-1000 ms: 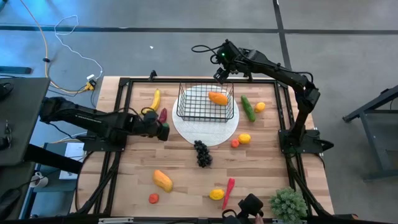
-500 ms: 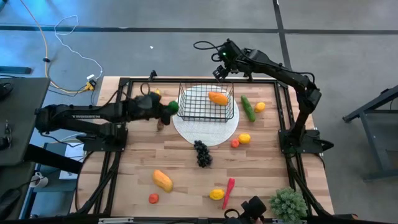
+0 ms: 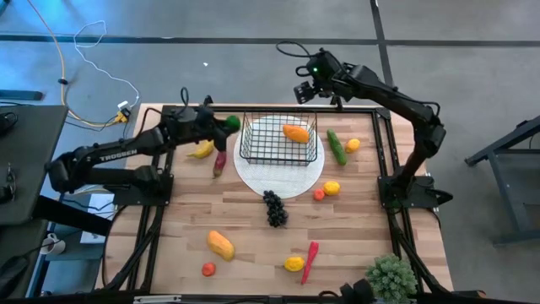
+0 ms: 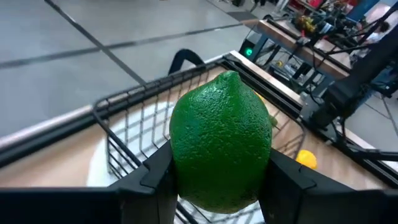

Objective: Build produce basket
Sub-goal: Put the green lime into the wire basket

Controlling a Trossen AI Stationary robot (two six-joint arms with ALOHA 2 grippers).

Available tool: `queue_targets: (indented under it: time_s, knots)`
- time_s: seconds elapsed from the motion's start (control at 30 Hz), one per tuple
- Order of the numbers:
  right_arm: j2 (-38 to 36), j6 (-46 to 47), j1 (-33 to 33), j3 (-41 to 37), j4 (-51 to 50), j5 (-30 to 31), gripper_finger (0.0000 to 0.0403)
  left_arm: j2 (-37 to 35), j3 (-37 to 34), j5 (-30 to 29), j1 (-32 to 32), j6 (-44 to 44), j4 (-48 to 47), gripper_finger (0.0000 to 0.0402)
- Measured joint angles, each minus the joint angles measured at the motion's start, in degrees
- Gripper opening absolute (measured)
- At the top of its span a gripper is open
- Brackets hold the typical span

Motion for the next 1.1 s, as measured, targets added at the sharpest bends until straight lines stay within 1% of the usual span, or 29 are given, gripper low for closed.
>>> queue_targets:
  time_s: [0.17, 0.43, 0.53, 0.73, 1.0, 1.1]
  knots:
    - [-1.67, 3.59, 1.18, 0.0, -0.77, 0.41, 0.025, 0.02, 1.51, 2.64, 3.88, 3.94, -0.85, 0.0154]
    - [-2.41, 9.44, 3.38, 0.0, -4.41, 4.32, 0.025, 3.03, 8.4, 3.67, 7.5, 14.24, -5.85, 0.0154]
    - [-2.41, 11.27, 4.06, 0.0, -5.79, 5.7, 0.025, 5.16, 10.31, 3.81, 8.15, 17.15, -7.92, 0.0154]
    - [-2.41, 14.07, 5.0, 0.0, -7.62, 8.28, 0.025, 10.7, 13.21, 4.79, 8.25, 21.46, -8.82, 0.0154]
    - [-2.41, 15.17, 5.29, 0.0, -7.79, 8.58, 0.025, 18.61, 16.9, 4.83, 8.22, 27.26, -8.92, 0.0154]
    - [-2.41, 15.14, 5.31, 0.0, -7.79, 9.8, 0.025, 21.13, 17.92, 4.79, 8.01, 29.06, -8.94, 0.0154]
